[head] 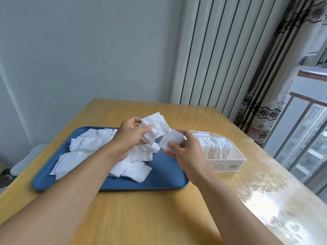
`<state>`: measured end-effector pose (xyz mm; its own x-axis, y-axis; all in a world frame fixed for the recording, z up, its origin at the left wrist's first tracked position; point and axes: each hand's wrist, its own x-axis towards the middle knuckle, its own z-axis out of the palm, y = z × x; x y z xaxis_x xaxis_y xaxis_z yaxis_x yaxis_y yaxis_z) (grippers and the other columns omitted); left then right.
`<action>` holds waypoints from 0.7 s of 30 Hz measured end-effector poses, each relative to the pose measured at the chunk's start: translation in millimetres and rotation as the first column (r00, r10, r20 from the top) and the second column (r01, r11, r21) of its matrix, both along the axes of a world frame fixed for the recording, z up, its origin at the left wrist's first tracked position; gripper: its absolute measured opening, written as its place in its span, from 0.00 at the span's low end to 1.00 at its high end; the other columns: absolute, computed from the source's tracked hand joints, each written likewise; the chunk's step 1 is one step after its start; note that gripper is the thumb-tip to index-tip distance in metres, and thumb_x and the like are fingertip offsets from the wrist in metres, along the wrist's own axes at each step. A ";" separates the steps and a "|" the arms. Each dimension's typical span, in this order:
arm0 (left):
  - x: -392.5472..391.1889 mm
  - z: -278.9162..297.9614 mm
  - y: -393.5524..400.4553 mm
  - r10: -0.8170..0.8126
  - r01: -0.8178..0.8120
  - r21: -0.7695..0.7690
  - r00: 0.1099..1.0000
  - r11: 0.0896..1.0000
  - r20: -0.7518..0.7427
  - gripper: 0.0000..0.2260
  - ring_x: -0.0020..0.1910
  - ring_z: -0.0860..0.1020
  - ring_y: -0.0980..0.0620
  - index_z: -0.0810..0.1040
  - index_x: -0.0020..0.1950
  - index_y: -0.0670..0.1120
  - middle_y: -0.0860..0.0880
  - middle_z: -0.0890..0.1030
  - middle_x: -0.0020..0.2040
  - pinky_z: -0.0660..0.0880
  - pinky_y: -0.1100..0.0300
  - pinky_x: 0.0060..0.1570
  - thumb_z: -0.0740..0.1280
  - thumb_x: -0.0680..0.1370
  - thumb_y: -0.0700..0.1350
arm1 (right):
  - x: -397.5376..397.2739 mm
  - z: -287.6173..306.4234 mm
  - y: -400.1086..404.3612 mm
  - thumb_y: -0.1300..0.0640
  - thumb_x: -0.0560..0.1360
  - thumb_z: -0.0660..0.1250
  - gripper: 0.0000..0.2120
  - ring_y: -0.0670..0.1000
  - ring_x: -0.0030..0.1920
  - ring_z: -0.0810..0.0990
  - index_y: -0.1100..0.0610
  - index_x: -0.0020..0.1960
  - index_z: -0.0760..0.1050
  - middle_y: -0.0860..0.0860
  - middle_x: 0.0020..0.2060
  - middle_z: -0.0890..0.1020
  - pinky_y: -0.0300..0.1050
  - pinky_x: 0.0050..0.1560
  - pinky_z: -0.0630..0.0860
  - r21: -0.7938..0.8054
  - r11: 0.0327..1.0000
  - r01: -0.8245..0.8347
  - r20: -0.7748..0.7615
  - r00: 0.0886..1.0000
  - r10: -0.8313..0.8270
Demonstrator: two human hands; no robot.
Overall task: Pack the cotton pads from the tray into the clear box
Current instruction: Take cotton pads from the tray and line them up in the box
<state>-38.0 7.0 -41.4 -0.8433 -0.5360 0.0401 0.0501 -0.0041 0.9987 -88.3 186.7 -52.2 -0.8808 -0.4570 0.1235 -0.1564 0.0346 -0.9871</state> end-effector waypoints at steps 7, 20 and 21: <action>-1.8 -3.4 11.9 -0.026 0.026 0.206 1.000 0.978 -0.004 0.08 0.50 0.85 0.46 0.81 0.60 0.40 0.41 0.86 0.55 0.83 0.54 0.49 0.67 0.81 0.38 | 4.2 5.7 -2.6 0.63 0.79 0.70 0.06 0.55 0.48 0.87 0.59 0.55 0.76 0.55 0.46 0.87 0.44 0.43 0.82 -0.125 0.991 -0.052 -0.022 0.999 0.049; 0.7 1.0 23.5 -0.171 0.160 0.295 0.985 0.942 0.011 0.11 0.47 0.84 0.42 0.79 0.61 0.36 0.39 0.84 0.49 0.84 0.46 0.46 0.64 0.84 0.40 | -6.0 3.9 3.8 0.59 0.82 0.64 0.07 0.45 0.31 0.78 0.52 0.52 0.81 0.44 0.36 0.81 0.45 0.36 0.76 0.249 0.961 0.119 -0.385 0.923 -0.015; 1.4 0.6 23.0 -0.171 0.159 0.274 0.985 0.948 0.020 0.10 0.47 0.85 0.42 0.80 0.61 0.37 0.39 0.85 0.49 0.84 0.47 0.45 0.64 0.84 0.40 | -5.3 6.9 4.9 0.60 0.81 0.66 0.06 0.45 0.30 0.79 0.51 0.52 0.80 0.43 0.38 0.81 0.48 0.35 0.78 0.214 0.968 0.128 -0.366 0.930 -0.042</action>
<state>-36.6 30.0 -40.7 -0.9186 -0.3747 -0.1257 -0.0176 -0.2790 0.9601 -93.6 191.7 -45.3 -0.8347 -0.4357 0.3368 -0.4821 0.2827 -0.8293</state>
